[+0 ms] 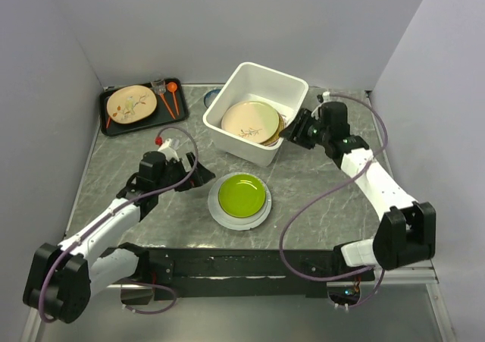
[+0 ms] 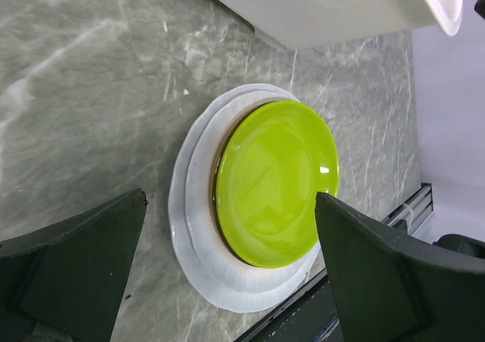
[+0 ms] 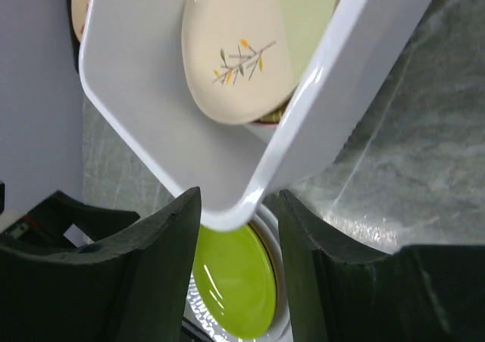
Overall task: Place the plates into the plastic bin on the countertop
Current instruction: Place the plate in the plastic bin, then pick up the plate at the center of the board.
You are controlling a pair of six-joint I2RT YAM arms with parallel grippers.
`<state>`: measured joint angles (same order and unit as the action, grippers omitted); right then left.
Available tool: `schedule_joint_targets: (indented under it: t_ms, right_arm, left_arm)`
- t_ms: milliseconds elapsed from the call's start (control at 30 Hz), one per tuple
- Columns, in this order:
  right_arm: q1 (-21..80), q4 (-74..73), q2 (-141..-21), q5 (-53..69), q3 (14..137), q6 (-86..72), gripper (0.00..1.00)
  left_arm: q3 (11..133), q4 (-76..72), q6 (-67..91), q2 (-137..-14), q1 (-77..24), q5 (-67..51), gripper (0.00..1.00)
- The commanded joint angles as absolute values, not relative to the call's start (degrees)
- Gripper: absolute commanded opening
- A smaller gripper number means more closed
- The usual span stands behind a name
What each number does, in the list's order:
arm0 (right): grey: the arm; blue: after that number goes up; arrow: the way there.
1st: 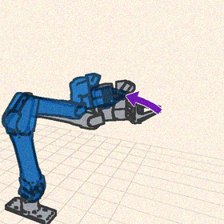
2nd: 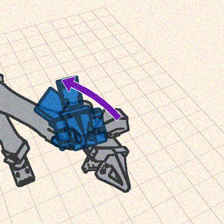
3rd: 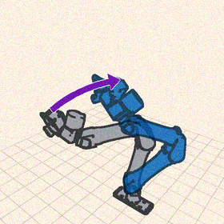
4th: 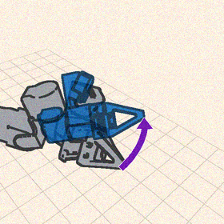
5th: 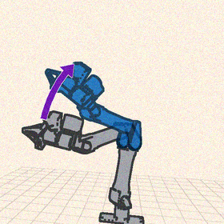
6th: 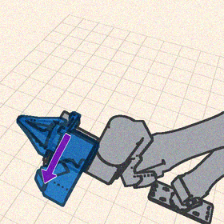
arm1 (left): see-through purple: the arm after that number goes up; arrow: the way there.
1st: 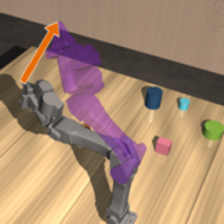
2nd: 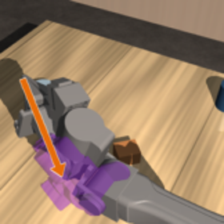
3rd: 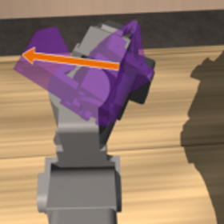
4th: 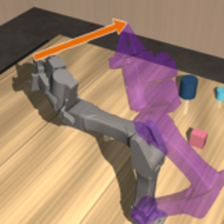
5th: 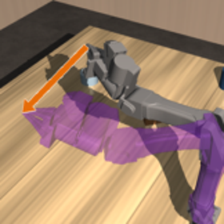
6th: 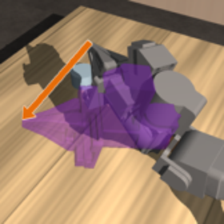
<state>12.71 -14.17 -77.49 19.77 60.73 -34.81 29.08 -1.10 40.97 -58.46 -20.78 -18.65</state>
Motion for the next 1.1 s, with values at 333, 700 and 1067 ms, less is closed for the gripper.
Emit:
schedule_joint_targets:
  t_ms: [333, 700, 1067]
  right_arm:
    - [22.2, -14.4, -68.2, 10.8, 48.2, -33.1, 0.46]
    - [31.4, -16.8, -77.0, 5.1, 51.2, -30.9, 0.38]
    - [34.8, -15.7, -79.4, 3.5, 49.5, -31.6, 0.36]
  left_arm:
    - [33.7, -6.4, 41.0, -64.2, -27.5, -14.9, 0.98]
    - [32.6, -5.2, 42.0, -62.3, -27.8, -11.8, 0.98]
    - [31.6, -4.7, 42.5, -61.6, -27.8, -11.0, 0.98]
